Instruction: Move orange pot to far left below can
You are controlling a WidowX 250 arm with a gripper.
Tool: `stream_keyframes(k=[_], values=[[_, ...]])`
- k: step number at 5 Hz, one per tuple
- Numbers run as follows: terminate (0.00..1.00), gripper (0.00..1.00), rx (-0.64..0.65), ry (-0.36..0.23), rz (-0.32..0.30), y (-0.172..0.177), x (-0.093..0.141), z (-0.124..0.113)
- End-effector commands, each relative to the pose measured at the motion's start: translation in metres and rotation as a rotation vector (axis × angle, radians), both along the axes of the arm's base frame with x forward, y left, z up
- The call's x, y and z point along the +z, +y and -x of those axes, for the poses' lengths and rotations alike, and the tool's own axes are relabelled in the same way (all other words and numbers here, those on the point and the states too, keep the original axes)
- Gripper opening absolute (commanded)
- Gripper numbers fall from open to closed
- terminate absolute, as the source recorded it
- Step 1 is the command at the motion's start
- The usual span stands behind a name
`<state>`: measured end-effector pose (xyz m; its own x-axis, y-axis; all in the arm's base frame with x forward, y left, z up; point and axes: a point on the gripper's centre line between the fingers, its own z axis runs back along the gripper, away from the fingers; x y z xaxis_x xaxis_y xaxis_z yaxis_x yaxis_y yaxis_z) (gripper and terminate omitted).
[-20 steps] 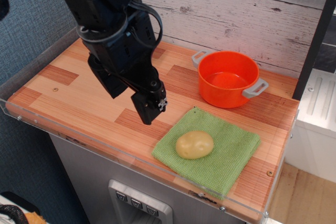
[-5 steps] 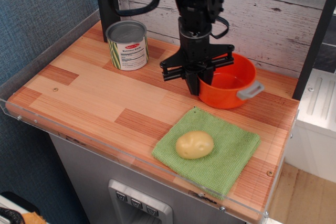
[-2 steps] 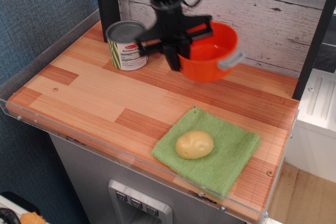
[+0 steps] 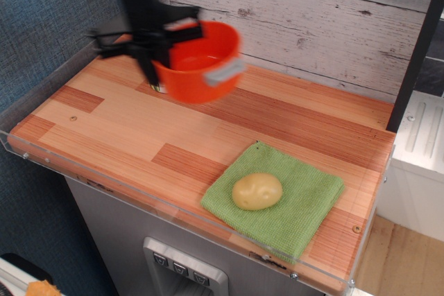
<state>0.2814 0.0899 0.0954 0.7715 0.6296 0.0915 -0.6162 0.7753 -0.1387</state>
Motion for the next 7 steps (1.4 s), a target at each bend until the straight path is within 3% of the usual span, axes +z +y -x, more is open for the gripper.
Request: stream_keyframes(k=[1, 2, 4, 5, 7], values=[[0.0, 0.0, 0.032, -0.039, -0.058, 0.06, 0.017, 0.053], [0.0, 0.0, 0.073, -0.003, -0.062, 0.085, -0.002, 0.061], [0.0, 0.0, 0.198, 0.027, -0.181, 0.12, -0.021, 0.067], [0.0, 0.0, 0.207, 0.014, -0.206, 0.127, -0.033, 0.066], [0.0, 0.0, 0.249, 0.051, -0.188, 0.142, -0.054, 0.072]])
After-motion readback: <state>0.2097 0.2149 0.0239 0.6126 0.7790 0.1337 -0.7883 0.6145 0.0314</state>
